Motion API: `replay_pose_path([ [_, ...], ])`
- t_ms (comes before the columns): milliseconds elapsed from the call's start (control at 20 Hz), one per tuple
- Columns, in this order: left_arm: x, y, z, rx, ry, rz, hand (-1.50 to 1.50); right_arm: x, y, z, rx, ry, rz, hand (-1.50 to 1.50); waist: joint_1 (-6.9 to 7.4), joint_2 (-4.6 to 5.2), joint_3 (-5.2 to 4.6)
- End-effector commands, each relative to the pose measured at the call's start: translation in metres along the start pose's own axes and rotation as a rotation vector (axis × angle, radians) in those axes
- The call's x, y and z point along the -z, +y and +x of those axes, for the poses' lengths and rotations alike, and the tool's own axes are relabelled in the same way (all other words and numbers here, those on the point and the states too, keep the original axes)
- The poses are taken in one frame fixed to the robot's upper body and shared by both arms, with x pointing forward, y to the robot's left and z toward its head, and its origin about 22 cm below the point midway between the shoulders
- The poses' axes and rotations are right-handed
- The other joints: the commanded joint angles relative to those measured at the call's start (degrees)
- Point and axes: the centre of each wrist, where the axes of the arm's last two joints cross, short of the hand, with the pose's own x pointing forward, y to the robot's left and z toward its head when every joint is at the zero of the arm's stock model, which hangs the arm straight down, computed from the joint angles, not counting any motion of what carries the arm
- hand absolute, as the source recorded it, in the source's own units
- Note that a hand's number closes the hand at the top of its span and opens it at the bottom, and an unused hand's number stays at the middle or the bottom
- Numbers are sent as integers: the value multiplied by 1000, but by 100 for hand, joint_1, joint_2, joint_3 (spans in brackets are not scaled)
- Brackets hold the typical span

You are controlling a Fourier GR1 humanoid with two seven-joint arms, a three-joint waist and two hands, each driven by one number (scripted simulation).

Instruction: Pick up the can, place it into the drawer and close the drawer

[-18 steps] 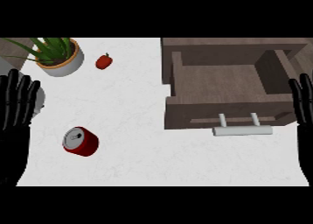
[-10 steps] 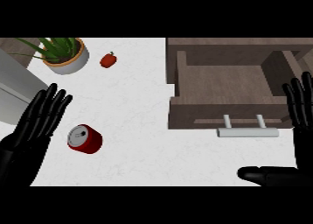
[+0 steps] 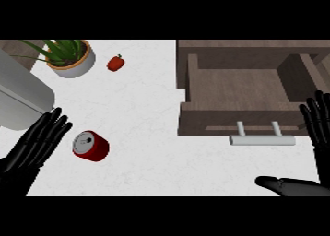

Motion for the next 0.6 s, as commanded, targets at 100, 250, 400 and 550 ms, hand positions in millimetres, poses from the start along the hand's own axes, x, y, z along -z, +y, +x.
replay_pose_path([
  [100, -18, 4, -6, -22, 50, 32, -150, -7, 12, 6, -10, 12, -20, -150, 8, 1, 0],
  [250, 0, 19, 4, -42, 55, 43, -150, -15, -11, -19, -13, 3, -5, -150, -17, 5, 3],
  [400, -7, 29, -10, -43, 66, 77, -150, -23, 0, -14, 3, 4, -17, -150, -13, 4, 1],
  [550, 0, 16, -15, -35, 77, 90, -150, -38, -13, -9, -3, 20, -27, -150, -24, 1, 1],
])
